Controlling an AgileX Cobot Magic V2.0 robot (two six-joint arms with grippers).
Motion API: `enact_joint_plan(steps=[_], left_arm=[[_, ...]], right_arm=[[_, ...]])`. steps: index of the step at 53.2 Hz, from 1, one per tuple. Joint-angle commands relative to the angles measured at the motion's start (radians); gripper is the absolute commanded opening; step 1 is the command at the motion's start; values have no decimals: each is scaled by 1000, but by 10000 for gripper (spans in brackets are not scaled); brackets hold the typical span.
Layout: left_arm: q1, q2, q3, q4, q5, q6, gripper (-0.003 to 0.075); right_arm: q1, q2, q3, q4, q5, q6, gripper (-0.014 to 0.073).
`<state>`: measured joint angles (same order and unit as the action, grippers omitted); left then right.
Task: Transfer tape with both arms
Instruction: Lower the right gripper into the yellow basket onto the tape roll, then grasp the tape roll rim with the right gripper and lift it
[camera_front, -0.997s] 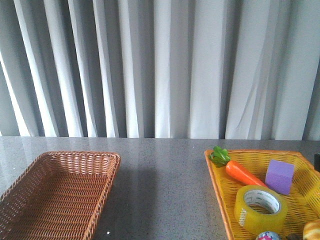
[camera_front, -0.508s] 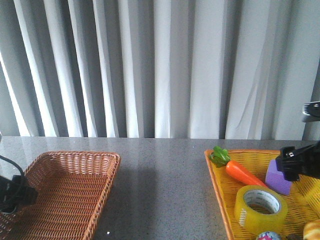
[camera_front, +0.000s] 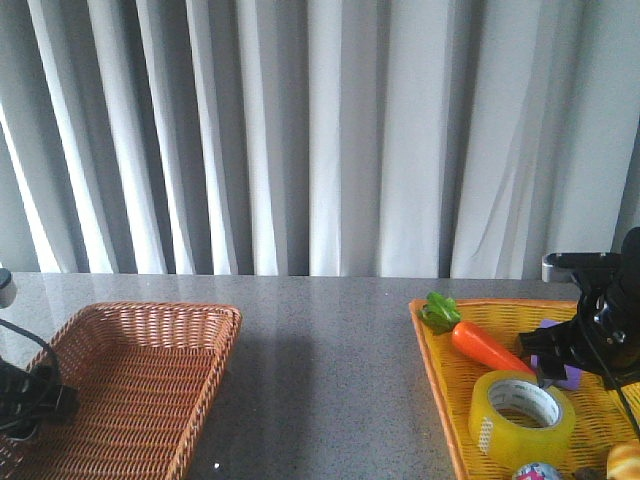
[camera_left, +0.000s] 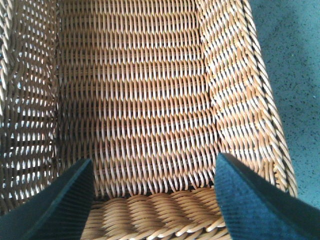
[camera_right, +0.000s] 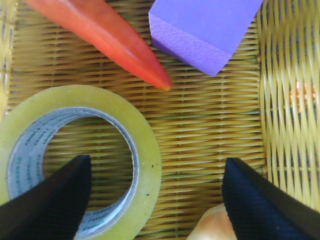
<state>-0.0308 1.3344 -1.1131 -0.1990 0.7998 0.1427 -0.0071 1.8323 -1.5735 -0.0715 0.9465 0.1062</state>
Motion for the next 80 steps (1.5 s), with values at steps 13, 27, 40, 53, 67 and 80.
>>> enact_joint_plan(steps=[13, 27, 40, 53, 67, 80], left_arm=[[0, -26, -34, -20, -23, -1, 485], [0, -26, -34, -16, -23, -1, 485], [0, -26, -34, -15, -23, 0, 485], [0, -26, -34, -15, -24, 0, 485], [0, -26, -34, -13, -24, 0, 485], [0, -26, -34, -13, -23, 0, 485]], right_arm=[[-5, 65, -35, -9, -36, -40, 519], [-5, 90, -36, -5, -41, -62, 379], [-5, 90, -36, -11, -55, -63, 154], [-1, 64, -83, -11, -12, -63, 132], [9, -21, -295, 111, 31, -92, 141], [186, -40, -412, 191, 15, -256, 150]])
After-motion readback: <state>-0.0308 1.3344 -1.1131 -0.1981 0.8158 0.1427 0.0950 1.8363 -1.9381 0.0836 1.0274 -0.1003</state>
